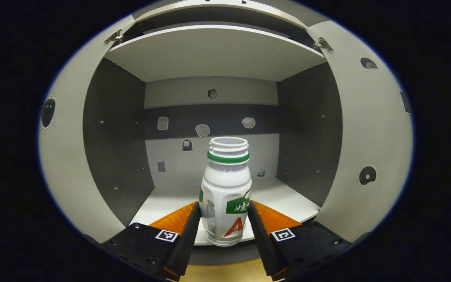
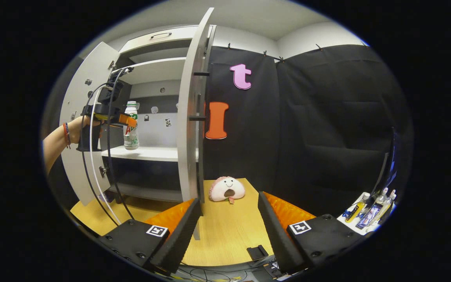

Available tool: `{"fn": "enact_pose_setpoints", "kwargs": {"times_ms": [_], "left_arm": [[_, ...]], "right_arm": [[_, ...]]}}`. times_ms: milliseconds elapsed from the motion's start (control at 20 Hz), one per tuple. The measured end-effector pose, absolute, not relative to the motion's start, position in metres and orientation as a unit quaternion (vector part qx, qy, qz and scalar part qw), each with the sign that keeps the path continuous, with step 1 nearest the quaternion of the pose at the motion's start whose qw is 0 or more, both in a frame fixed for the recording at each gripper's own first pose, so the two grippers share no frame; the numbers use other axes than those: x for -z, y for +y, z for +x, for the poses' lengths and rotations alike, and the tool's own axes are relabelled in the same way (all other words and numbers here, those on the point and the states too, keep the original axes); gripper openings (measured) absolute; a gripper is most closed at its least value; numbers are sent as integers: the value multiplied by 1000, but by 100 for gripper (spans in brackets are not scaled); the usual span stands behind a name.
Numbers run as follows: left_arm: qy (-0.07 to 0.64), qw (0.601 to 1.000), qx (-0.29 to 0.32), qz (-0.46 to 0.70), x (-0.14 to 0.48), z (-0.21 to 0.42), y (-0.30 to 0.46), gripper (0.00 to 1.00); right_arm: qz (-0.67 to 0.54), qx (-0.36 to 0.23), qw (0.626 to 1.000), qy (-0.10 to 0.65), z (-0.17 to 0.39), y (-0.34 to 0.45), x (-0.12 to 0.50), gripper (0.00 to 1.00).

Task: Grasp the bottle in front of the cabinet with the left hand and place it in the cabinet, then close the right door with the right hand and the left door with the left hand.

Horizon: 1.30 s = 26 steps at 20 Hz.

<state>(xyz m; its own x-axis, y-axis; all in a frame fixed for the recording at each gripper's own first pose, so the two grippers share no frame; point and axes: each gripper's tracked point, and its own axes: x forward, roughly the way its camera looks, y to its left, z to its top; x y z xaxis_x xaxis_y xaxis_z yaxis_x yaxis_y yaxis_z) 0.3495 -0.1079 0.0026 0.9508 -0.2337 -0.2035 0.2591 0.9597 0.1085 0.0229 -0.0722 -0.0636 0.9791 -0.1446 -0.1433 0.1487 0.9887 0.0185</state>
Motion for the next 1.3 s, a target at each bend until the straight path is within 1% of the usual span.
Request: {"fn": "enact_pose_setpoints", "kwargs": {"times_ms": [150, 350, 500, 750, 800, 850, 950, 1000, 1050, 1300], "left_arm": [[107, 984, 124, 70, 8, 373, -113, 72], [142, 981, 126, 40, 31, 380, -115, 72], [139, 981, 125, 51, 30, 381, -117, 72], [138, 982, 117, 57, 31, 381, -116, 76], [138, 982, 114, 58, 31, 379, -115, 77], [138, 982, 113, 57, 30, 376, -112, 82], [137, 983, 108, 51, 28, 367, -108, 89], [136, 984, 105, 47, 28, 361, -105, 90], [134, 985, 102, 45, 26, 355, -102, 96], [102, 991, 82, 36, 6, 306, -81, 96]], "right_arm": [[11, 88, 993, 76, 25, -81, 65, 96], [20, 101, 991, 83, 27, -88, 70, 96], [16, 104, 991, 85, 30, -88, 70, 96], [15, 97, 992, 83, 37, -84, 69, 96], [14, 96, 992, 81, 38, -84, 67, 96], [12, 96, 992, 78, 40, -85, 64, 96], [8, 97, 993, 73, 44, -89, 63, 96], [7, 95, 993, 70, 47, -91, 61, 96], [6, 93, 993, 67, 50, -92, 59, 96], [-2, 81, 995, 59, 79, -100, 56, 96]]}}
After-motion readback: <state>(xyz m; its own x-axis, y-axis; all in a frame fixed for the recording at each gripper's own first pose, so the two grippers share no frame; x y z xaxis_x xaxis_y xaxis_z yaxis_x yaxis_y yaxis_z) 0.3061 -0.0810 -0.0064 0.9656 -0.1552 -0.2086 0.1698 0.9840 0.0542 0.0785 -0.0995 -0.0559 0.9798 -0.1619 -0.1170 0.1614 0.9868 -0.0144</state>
